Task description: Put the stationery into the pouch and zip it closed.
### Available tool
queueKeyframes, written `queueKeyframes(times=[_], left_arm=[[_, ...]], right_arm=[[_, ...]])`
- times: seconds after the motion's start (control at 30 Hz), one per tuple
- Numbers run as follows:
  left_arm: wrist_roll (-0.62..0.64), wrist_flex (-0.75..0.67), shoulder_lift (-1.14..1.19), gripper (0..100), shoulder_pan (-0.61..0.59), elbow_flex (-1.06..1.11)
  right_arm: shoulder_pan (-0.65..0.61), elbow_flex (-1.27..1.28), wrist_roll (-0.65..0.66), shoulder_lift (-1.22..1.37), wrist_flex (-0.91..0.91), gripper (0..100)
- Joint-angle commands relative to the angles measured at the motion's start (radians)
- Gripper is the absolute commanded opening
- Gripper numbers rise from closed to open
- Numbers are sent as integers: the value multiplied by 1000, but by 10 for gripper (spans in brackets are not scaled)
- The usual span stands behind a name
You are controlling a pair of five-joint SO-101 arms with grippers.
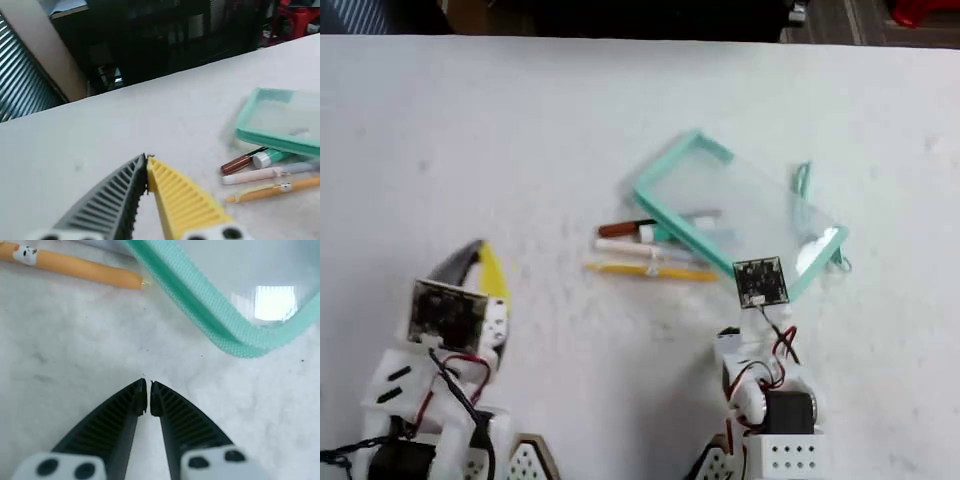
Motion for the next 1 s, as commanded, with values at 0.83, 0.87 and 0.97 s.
queueKeyframes(times=[0.83, 0.87, 0.97], left_arm=[[-147, -267, 1, 24, 108, 405], [-147, -267, 1, 24, 108, 404], [-149, -267, 1, 24, 108, 400]], right_arm=[[2, 9, -2, -4, 8, 20], [2, 9, -2, -4, 8, 20], [2, 9, -2, -4, 8, 20]])
